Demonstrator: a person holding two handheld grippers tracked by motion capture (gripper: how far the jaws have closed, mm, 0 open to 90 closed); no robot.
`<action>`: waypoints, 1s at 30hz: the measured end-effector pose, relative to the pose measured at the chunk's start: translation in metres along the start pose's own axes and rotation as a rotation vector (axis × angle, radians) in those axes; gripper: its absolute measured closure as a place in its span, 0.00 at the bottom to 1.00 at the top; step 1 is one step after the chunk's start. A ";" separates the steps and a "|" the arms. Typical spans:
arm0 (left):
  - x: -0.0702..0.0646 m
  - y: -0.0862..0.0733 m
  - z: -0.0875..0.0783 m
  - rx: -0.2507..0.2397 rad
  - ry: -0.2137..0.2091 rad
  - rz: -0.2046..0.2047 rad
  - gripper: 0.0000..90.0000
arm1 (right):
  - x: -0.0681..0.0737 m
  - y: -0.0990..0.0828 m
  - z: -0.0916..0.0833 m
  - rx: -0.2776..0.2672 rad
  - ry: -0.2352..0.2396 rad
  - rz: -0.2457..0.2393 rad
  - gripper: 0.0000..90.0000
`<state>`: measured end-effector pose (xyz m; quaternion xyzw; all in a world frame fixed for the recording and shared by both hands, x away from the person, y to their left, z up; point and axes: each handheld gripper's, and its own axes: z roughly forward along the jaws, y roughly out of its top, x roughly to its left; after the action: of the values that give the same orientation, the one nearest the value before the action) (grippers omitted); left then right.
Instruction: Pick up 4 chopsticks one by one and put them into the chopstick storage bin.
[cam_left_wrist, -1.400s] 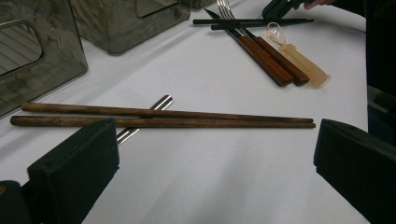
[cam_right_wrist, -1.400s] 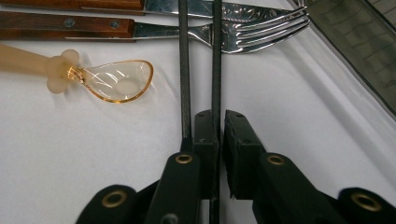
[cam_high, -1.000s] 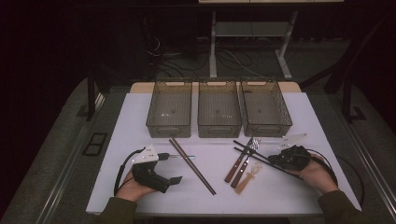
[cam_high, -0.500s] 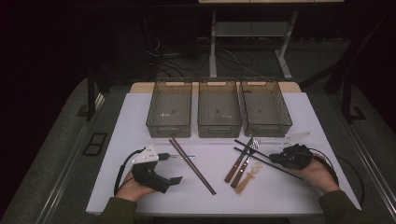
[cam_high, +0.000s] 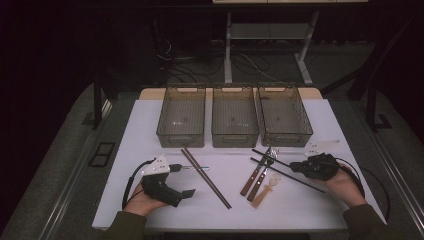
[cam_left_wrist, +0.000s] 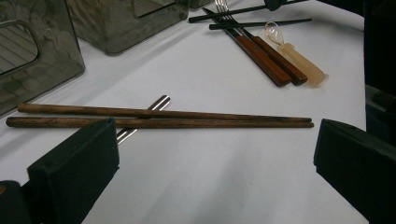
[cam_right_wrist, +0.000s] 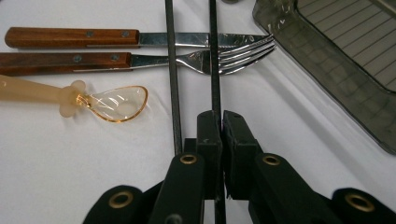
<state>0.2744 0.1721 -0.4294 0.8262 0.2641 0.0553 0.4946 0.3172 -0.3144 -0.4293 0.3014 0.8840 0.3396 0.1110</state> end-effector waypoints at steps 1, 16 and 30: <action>0.000 0.000 0.000 0.000 0.000 0.000 0.00 | 0.000 0.000 -0.001 -0.003 0.000 0.001 0.96; 0.000 -0.001 0.003 0.013 -0.007 0.012 0.00 | 0.003 0.003 -0.011 -0.055 0.027 0.002 0.96; 0.001 -0.001 0.005 0.017 -0.007 0.013 0.00 | 0.007 0.012 -0.018 -0.107 0.060 0.000 0.96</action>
<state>0.2762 0.1693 -0.4330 0.8322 0.2575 0.0533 0.4882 0.3103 -0.3126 -0.4078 0.2847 0.8676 0.3951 0.1004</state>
